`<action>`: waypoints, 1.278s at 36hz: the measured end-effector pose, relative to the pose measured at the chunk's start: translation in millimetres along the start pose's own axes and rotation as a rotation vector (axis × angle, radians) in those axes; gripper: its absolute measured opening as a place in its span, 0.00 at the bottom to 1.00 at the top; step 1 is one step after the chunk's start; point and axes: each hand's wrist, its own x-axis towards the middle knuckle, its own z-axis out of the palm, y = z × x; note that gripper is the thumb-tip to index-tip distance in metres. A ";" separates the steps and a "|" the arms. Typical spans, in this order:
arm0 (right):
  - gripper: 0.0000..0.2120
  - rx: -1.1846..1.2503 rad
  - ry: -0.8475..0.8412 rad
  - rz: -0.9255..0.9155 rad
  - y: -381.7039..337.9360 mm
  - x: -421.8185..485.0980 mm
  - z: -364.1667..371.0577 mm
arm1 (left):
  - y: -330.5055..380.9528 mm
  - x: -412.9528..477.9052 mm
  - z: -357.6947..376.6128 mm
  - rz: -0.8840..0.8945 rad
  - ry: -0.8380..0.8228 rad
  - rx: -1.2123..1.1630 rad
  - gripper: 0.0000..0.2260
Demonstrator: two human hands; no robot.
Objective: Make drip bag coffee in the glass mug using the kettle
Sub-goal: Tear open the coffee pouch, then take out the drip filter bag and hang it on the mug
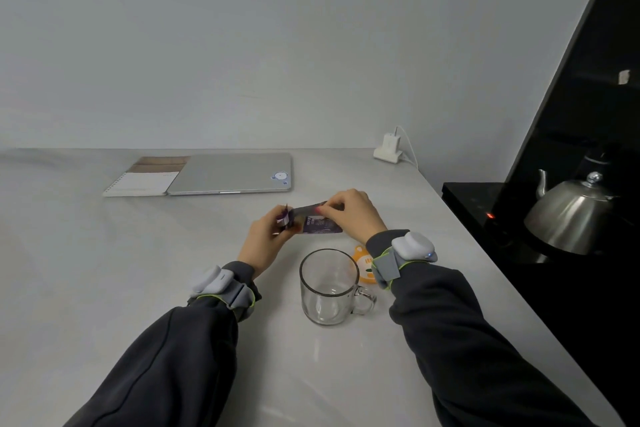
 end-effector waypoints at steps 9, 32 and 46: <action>0.21 -0.083 -0.273 -0.006 5.5 5.7 4.2 | -10.8 -3.6 -0.8 -0.014 0.025 0.008 0.09; 0.12 0.087 -0.060 0.041 3.9 -3.1 7.5 | -11.7 -7.5 -8.7 -0.165 -0.030 0.036 0.10; 0.14 0.697 0.088 0.201 5.5 -14.5 -20.5 | -3.6 -9.5 -15.5 -0.365 -0.041 0.344 0.17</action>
